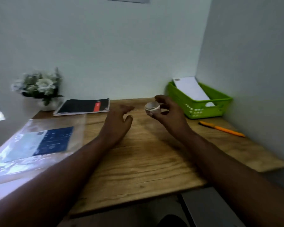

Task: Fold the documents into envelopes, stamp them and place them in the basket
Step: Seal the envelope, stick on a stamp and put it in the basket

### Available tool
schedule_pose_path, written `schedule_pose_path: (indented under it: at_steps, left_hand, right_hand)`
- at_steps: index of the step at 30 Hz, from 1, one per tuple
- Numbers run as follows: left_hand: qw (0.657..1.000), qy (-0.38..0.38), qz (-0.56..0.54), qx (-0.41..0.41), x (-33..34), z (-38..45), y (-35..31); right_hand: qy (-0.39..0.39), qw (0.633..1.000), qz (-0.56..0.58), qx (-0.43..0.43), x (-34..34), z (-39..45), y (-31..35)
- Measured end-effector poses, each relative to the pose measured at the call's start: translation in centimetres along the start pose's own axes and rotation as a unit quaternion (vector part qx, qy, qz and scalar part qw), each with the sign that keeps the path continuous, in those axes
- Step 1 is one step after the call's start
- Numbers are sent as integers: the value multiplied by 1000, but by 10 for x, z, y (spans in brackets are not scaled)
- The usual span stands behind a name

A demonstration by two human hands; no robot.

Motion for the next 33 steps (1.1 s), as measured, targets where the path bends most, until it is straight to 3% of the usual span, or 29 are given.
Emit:
schedule_pose_path:
  at_steps: [4, 7, 9, 13, 19, 24, 27, 33]
  left_hand:
    - [983, 166, 39, 75, 71, 13, -46]
    - [970, 206, 54, 115, 129, 32, -78]
    - [965, 222, 49, 128, 160, 45, -98]
    - [945, 285, 58, 148, 201, 60, -120]
    - [942, 287, 116, 132, 229, 62, -114]
    - [951, 266, 101, 119, 235, 59, -104]
    - [953, 270, 85, 110, 236, 60, -104]
    - [960, 269, 29, 78, 237, 64, -105]
  right_hand:
    - [-134, 974, 165, 82, -91, -31, -15]
    - [-169, 941, 252, 149, -144, -53, -29]
    - [-172, 949, 198, 172, -175, -63, -36]
    - [-77, 982, -115, 126, -220, -70, -46]
    - [75, 938, -332, 72, -234, -60, -51]
    - [158, 865, -468, 90, -232, -53, -60]
    - [178, 846, -492, 98, -232, -50, -62]
    - [170, 888, -411, 115, -231, -51, -71]
Point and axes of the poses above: each hand's wrist, its own z-axis towards the middle knuckle, its own x-axis out of the palm, y = z × x, the point moved 2 cm from there along z, towards the middle knuckle, and after that the axes turned 5 degrees about -z, right-handed, at the moved point
